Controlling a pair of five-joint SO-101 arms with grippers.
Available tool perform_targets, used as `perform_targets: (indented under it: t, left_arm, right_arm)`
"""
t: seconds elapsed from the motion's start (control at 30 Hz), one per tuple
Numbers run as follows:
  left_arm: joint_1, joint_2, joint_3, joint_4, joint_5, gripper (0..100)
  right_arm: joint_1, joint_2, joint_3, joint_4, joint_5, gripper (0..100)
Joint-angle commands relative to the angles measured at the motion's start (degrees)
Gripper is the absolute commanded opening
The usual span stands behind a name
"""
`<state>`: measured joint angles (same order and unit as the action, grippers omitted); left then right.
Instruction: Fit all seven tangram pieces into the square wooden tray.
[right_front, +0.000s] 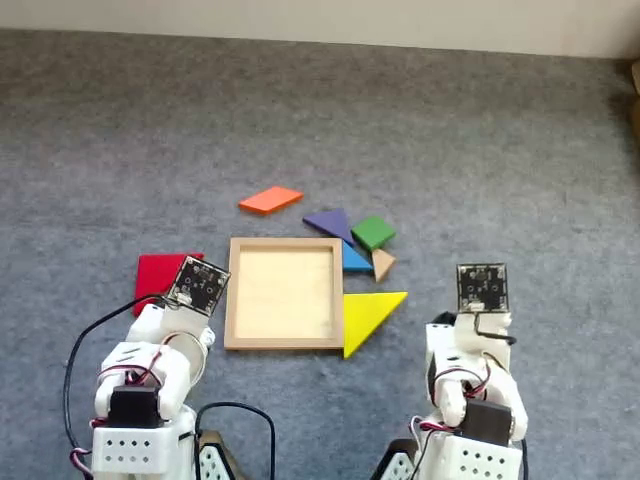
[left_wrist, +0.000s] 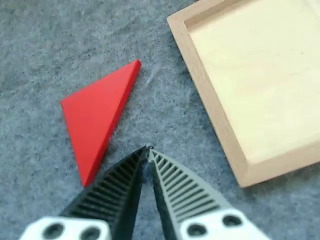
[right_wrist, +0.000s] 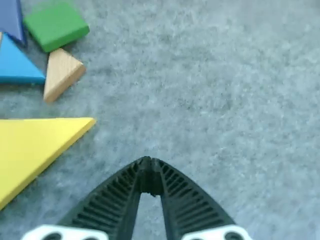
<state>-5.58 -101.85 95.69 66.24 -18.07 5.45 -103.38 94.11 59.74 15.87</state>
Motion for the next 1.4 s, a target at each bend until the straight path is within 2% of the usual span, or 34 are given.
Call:
perform_targets:
  t: [0.0,0.17,0.27,0.4,0.47,0.63,0.8,0.9,1.07,1.37]
  left_arm:
    - [0.48,-2.24,-0.75,-0.79,-0.53,1]
    - [0.48,-2.15,-1.01,-0.79,-0.35,3]
    - [-0.92,-2.15,-0.92,-0.53,0.09,13]
    - [-4.62,-2.24,-2.33,1.58,6.24,25]
    - [-5.49,-2.24,-3.03,2.99,6.51,28]
    - [-5.76,-2.24,-3.38,3.60,6.42,28]
    - [-5.76,-2.24,-3.21,3.60,6.42,28]
    - [-5.76,-2.24,-3.03,3.60,6.33,28]
    - [-5.76,-2.24,-2.95,3.52,6.33,28]
    - [-5.76,-2.24,-2.86,3.52,6.33,28]
  right_arm:
    - [0.57,0.75,-9.80,-0.57,1.23,2.0]
    - [-3.30,3.38,-24.04,5.58,1.49,5.0]
    - [-8.22,13.32,-32.92,8.84,1.23,5.3]
    - [-13.93,31.08,-44.18,11.74,0.44,6.3]
    - [-16.31,39.25,-48.75,12.35,-4.75,10.8]
    - [-23.25,55.78,-55.34,11.82,-19.96,24.6]
    - [-28.00,68.18,-57.45,10.15,-29.54,26.2]
    - [-28.26,74.15,-57.89,3.65,-27.78,26.2]
    - [-28.18,82.95,-58.86,-3.65,-16.44,26.0]
    - [-27.82,97.27,-72.57,-6.73,-14.24,26.0]
